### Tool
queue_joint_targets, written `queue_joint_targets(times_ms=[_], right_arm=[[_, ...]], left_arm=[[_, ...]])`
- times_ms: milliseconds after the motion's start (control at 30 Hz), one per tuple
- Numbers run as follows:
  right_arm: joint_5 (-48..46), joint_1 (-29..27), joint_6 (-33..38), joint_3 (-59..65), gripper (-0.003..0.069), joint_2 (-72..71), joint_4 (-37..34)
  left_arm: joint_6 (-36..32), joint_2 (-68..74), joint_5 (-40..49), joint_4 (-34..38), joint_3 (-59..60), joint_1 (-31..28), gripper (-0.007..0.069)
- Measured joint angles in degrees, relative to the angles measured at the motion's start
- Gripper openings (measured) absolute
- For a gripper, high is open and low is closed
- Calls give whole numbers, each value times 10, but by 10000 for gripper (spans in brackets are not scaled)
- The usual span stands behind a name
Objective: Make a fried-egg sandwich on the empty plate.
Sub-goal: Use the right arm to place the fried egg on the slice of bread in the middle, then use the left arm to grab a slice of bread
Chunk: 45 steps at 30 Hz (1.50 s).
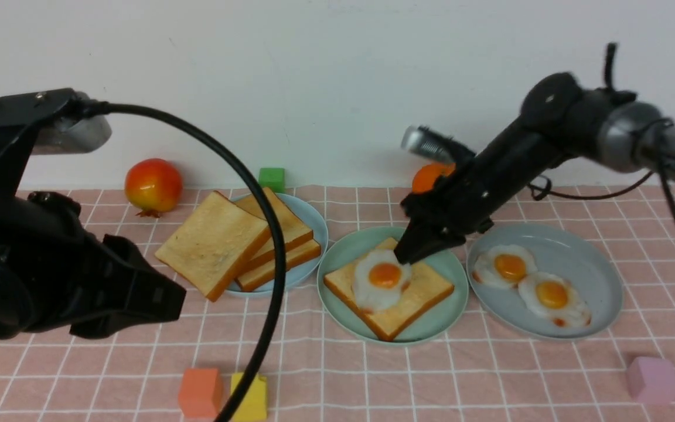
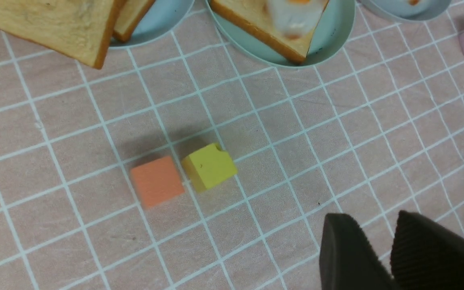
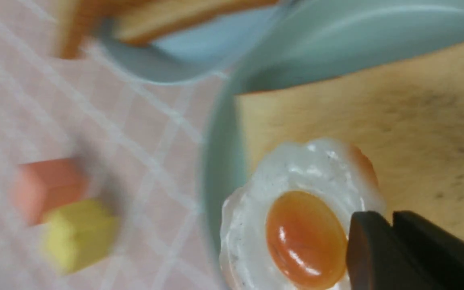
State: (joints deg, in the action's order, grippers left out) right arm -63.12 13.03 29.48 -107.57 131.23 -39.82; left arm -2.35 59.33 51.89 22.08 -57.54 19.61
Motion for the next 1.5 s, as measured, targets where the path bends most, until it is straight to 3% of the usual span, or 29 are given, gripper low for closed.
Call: queue_joint_targets(times_ms=[200, 300, 333, 367, 433, 467, 533, 667, 800, 933, 1067, 1100, 1200, 1500], right_arm=[[55, 12, -57, 1, 137, 4, 84], [58, 11, -67, 1, 251, -1, 98], [58, 11, -67, 1, 258, -2, 98], [56, 11, -69, 1, 333, -13, 98], [52, 11, -69, 1, 404, -33, 98], [52, 11, -69, 1, 412, -36, 98], [38, 11, -69, 0, 490, -85, 99], [1, 11, -70, -8, 528, -166, 94], [-27, 22, -71, -12, 531, -234, 72], [-50, 60, -71, 17, 531, -311, 64], [-49, 118, -53, 89, 531, -357, 64], [-50, 120, -51, 95, 531, -360, 64], [-61, 167, -26, 128, 531, -378, 63], [-80, 229, 4, 137, 531, -389, 55]], left_arm=[[1, 0, 13, 0, 0, 0, 237], [8, 0, 20, 0, 0, 0, 238], [10, 0, 20, 0, 0, 0, 238], [23, 0, 20, 0, 0, 0, 239], [47, 0, 18, -2, 0, 0, 240], [50, 0, 16, -3, 0, 0, 240], [109, 3, -5, -17, 0, 0, 240], [199, 49, -49, -62, -1, -4, 240], [207, 114, -64, -47, -14, -43, 240], [117, 186, -67, 54, -43, -137, 241], [-58, 251, -74, 150, -76, -221, 254], [-75, 255, -75, 152, -78, -224, 258], [-210, 311, -95, 170, -109, -239, 300], [-398, 456, -119, 202, -204, -239, 362]])
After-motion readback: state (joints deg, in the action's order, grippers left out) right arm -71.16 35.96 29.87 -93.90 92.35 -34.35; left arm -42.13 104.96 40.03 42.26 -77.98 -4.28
